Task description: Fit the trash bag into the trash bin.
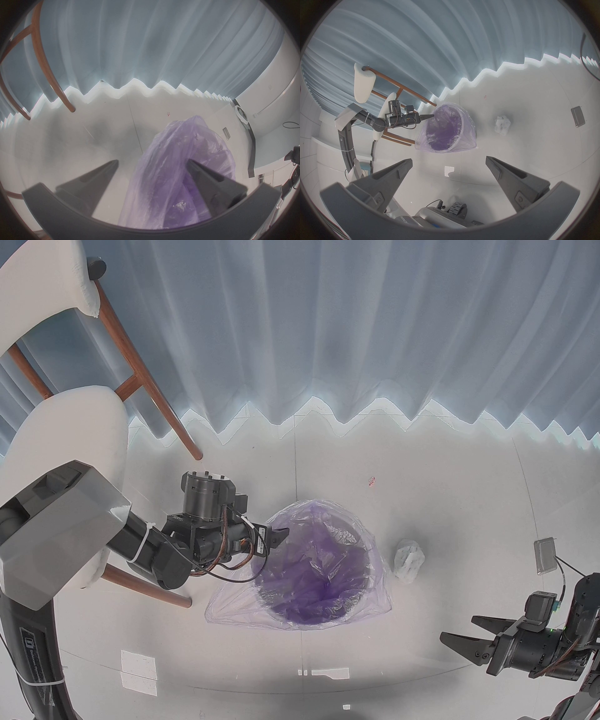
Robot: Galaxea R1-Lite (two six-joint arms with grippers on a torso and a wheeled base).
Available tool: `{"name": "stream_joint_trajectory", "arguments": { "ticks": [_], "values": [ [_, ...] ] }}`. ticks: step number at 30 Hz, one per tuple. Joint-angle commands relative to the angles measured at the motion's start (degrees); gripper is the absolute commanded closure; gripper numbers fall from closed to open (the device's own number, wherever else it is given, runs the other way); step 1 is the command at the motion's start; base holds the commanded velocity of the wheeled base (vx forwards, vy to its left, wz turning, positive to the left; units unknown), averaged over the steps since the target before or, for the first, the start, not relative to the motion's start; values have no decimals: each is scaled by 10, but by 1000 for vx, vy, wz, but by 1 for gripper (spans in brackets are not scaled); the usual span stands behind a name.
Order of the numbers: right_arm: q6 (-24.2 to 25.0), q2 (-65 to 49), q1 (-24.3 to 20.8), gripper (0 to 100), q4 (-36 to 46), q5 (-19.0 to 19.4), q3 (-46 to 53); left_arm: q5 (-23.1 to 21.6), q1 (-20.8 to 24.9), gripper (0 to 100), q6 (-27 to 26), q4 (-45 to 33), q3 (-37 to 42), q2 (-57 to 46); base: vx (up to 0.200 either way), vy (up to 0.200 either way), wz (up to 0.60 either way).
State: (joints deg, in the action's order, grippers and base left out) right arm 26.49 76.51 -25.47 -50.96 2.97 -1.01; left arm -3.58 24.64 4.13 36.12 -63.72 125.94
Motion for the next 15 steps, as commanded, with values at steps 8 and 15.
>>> {"name": "stream_joint_trajectory", "arguments": {
  "ticks": [8, 15],
  "values": [
    [3, 0, 0, 0, 1, 0, 9, 4, -1, 100, 3, 0, -10, -25, 0, 0, 0],
    [4, 0, 0, 0, 1, 0, 9, 5, -16, 100, 3, -1, -9, -36, 0, 0, 0]
  ]
}}
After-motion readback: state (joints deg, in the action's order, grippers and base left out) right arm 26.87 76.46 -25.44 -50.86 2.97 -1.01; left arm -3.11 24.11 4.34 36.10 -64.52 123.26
